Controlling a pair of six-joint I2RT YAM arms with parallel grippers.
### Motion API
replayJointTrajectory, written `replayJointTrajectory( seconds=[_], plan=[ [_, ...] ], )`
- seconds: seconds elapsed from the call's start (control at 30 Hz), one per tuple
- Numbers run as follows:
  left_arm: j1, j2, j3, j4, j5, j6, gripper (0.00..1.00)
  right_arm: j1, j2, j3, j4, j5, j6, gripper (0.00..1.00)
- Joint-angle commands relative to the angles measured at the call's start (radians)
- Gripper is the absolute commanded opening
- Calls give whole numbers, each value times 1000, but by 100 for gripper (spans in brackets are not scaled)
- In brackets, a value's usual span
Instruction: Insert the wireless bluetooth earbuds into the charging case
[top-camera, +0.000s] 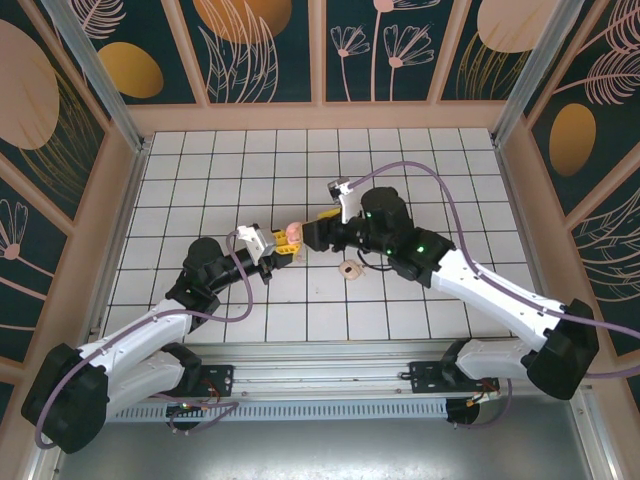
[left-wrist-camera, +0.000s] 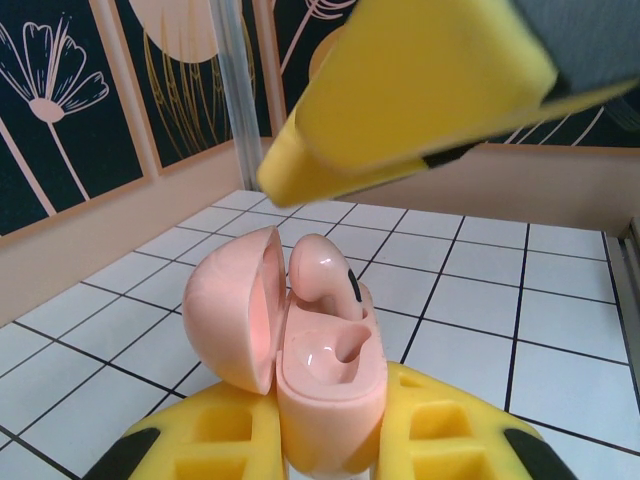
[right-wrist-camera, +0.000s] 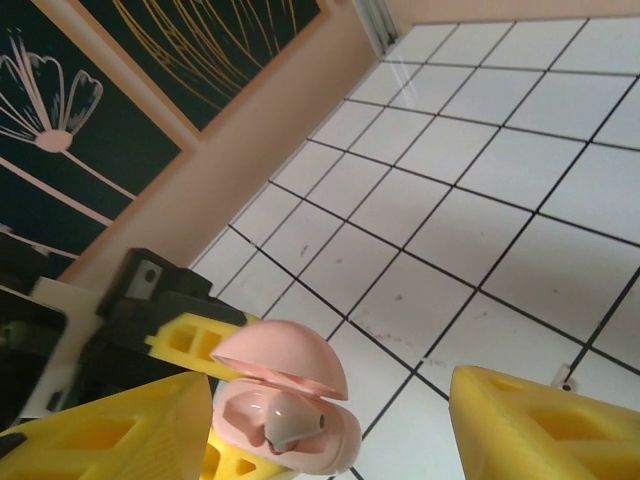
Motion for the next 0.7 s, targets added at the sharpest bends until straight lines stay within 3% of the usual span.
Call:
replayJointTrajectory(
  seconds=[0.0,0.67],
  plan=[
    [0,-15,20,26,21,15,7,-12,-17,0,33,-23,16,64],
    [0,-27,20,24,20,19,7,-20,52,-29,-83,25,20,59]
  ],
)
